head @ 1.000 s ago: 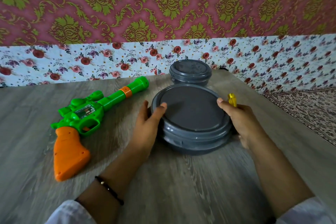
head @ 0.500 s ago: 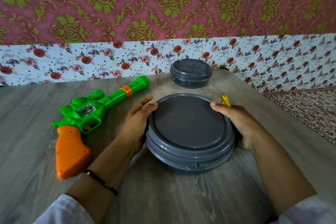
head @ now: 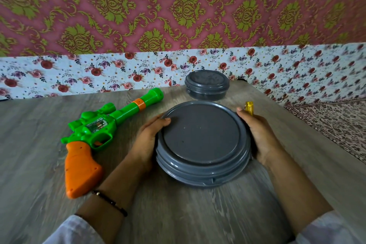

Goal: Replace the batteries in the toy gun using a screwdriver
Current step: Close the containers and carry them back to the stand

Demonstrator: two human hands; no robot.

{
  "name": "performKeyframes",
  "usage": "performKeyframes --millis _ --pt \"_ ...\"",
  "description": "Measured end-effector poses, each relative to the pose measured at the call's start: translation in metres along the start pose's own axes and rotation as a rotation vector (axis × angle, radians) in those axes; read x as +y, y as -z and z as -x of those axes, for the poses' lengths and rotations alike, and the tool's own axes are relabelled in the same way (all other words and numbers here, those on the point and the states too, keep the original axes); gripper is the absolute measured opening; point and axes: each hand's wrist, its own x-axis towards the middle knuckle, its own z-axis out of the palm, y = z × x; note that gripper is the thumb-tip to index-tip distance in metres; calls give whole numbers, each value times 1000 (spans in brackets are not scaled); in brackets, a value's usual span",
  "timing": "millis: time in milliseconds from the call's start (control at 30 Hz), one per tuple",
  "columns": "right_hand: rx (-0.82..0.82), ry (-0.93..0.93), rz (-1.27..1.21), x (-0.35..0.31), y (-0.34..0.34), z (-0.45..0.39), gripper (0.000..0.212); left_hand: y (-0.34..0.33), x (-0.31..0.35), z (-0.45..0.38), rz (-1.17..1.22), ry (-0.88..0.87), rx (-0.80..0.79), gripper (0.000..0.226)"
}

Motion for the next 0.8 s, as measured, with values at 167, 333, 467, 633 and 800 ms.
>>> performKeyframes --millis 167,333,467,633,800 --pt "224 54 26 9 0 -9 43 2 -1 -2 94 -106 198 34" --pt "323 -18 -45 16 -4 -36 48 9 4 -9 128 -272 352 31" --pt "261 -188 -40 6 -13 -76 39 9 4 -15 125 -313 419 33" --pt "271 -273 -11 -10 -36 -126 43 12 -2 -25 107 -315 457 32" --pt "338 -263 143 -17 -58 -151 52 9 -5 -28 48 -339 473 30"
